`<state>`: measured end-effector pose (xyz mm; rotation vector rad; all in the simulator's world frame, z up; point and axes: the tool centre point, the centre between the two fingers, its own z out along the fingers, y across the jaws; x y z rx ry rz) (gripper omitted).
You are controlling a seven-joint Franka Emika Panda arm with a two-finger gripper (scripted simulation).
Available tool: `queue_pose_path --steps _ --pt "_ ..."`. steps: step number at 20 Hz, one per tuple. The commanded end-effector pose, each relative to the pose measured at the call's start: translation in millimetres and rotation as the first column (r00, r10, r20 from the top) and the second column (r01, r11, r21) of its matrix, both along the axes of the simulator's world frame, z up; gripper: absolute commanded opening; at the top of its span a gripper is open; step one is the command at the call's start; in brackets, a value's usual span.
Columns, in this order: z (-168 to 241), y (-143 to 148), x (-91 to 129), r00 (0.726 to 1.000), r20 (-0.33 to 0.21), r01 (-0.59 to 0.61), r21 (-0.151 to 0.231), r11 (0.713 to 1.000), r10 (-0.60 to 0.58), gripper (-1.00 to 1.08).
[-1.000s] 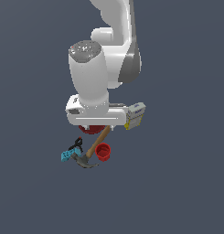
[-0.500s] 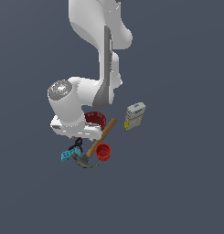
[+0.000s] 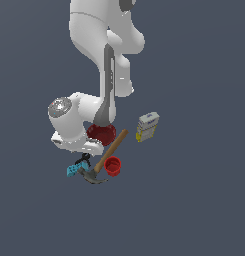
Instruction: Pick up a designated object from a clutter of objects.
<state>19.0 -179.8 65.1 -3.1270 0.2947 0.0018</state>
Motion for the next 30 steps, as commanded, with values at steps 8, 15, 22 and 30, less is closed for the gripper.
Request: queue_pose_path --steps 8,15,22,30 --pt "-16.5 -0.3 -0.6 1.000 0.000 0.001 0.000 1.000 -0.001 1.00" --pt "-47.4 -0.8 -1.1 1.000 0.001 0.001 0.000 1.000 -0.001 1.00" --pt "-51.5 -1.1 -0.4 1.000 0.001 0.001 -0.001 1.000 -0.001 -1.00" --pt "-51.1 -1.1 -0.7 1.000 0.001 0.001 -0.001 1.000 -0.001 -1.00"
